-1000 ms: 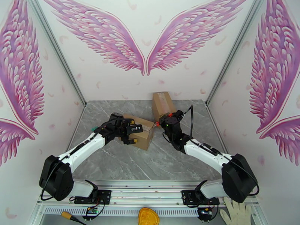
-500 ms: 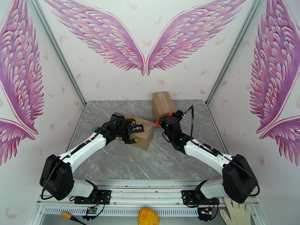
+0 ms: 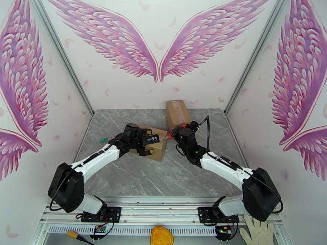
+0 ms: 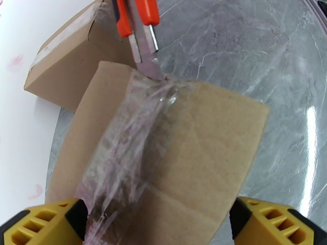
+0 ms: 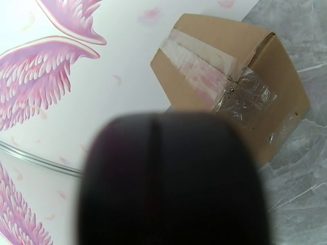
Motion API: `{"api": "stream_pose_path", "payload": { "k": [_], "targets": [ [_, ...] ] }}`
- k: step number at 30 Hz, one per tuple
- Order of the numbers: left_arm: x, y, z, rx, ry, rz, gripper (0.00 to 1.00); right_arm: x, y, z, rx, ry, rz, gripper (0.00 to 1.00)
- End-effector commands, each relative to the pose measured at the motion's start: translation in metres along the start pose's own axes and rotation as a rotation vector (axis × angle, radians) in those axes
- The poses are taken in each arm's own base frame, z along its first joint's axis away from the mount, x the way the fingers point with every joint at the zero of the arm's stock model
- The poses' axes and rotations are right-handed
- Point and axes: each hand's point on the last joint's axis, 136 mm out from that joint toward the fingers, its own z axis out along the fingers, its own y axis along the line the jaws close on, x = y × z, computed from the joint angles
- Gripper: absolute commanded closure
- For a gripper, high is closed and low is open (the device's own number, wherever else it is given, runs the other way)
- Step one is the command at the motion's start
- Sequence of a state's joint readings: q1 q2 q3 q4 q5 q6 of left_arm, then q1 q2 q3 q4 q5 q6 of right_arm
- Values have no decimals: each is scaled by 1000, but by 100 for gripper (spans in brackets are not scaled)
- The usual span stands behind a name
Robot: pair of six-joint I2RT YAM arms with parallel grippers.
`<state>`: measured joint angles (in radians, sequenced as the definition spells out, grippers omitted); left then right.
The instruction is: Unpack the express box
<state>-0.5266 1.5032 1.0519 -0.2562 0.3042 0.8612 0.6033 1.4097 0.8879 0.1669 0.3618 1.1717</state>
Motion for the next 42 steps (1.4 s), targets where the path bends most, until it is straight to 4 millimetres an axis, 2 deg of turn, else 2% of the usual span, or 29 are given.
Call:
{"api": "stream_pose_path", "payload": {
  "k": [1,6,24,36,42],
  "targets": [
    [-12,19,4,-77,-35,-9,3,28,6,1,-14,123,2,100],
    [-9,20,6,-81,-21,0,3,37,-4,-1,6,166,-14,100],
    [1,26,-3,-47,-66,-12,4,60,-10,-8,-68,460,-40,100],
    [-15,28,-1,-59,-119,-94,5,69,10,2,-158,507,7,100],
    [-13,30,0,-78,-110,-102,4,89,23,4,-227,618,16,100]
  ]
}}
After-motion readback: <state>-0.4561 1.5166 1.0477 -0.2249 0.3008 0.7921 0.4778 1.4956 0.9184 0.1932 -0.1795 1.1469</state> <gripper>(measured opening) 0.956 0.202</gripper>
